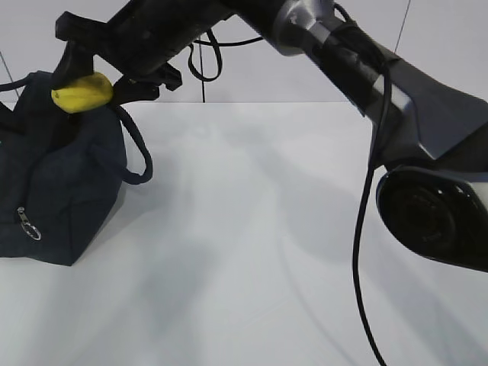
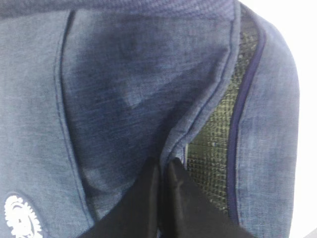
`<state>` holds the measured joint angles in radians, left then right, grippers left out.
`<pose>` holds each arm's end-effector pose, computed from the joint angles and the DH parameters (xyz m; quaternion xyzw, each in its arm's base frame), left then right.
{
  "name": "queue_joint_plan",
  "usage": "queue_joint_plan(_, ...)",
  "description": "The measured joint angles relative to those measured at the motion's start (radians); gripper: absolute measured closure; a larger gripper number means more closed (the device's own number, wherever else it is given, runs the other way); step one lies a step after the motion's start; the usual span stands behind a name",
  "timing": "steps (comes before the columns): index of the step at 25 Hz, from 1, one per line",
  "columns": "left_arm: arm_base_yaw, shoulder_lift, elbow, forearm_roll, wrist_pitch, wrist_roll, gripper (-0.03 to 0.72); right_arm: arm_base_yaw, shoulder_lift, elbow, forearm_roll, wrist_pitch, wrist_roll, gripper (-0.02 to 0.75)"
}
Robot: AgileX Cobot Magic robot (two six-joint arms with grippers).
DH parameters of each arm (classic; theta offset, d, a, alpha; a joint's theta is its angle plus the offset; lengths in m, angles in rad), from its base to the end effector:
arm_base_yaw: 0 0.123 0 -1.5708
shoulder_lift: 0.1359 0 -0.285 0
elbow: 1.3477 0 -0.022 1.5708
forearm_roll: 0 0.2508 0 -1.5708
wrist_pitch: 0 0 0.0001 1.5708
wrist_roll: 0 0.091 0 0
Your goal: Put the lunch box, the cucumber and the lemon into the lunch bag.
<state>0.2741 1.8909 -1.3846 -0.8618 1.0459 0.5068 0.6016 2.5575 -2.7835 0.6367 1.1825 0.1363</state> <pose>0.3861 0.0464 0.2315 -0.0833 0.9232 -0.3257 0.1860 0.4187 0.3482 0.2908 -0.1942 0.8706 0.4094 0.1916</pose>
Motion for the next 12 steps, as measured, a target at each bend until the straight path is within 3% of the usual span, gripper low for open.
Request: queue_joint_plan(12, 0.0, 0.0, 0.0, -0.048, 0.012, 0.002, 0.697, 0.025, 0.039, 0.0, 0.033, -0.108, -0.042, 0.19)
